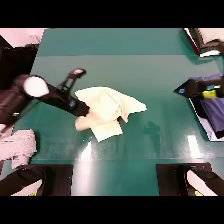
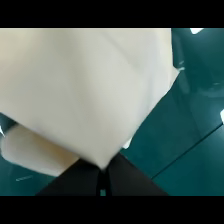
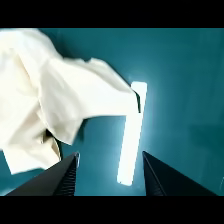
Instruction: Fold the shirts.
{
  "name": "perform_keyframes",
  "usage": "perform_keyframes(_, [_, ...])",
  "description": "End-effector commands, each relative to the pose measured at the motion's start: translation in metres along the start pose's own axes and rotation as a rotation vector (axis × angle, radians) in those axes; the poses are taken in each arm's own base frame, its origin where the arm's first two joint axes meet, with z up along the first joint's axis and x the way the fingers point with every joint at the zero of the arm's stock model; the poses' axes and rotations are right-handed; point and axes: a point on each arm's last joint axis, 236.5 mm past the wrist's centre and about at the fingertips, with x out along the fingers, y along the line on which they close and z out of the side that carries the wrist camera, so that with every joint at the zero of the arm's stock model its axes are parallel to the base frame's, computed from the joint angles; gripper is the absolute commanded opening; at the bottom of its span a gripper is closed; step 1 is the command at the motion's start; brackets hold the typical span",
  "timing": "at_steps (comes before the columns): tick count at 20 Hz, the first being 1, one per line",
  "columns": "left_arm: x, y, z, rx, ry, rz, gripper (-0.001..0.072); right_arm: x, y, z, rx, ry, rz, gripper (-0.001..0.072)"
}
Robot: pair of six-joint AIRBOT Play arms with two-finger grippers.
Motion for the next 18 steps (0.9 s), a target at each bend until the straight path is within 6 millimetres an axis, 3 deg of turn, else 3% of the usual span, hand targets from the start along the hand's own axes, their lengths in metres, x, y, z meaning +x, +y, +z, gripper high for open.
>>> perform_keyframes(1, [-0.06,0.031,-0.001,0.049,-0.05,0.17,0.0025,0.064,0.011,-0.026,-0.028,0.189,0.151,0.047])
perform_keyframes(5, [-0.063,0.034,-0.007,0.052,-0.035,0.188,0.0025,0.146,0.011,-0.039,-0.026,0.278,0.221,0.0469])
perform_keyframes(7, [-0.063,0.034,-0.007,0.052,-0.036,0.188,0.0025,0.174,0.019,-0.049,-0.056,0.318,0.273,0.0469])
perform_keyframes(9, [-0.063,0.034,-0.007,0.043,-0.036,0.187,0.0025,0.201,0.013,-0.053,-0.061,0.319,0.251,0.0469])
perform_keyframes(13, [-0.063,0.034,-0.007,0.043,-0.035,0.187,0.0026,0.224,-0.003,-0.04,-0.029,0.254,0.197,0.0451])
perform_keyframes(18, [-0.063,0.034,-0.006,0.043,-0.037,0.188,0.0025,0.226,-0.007,-0.034,-0.037,0.228,0.184,0.045])
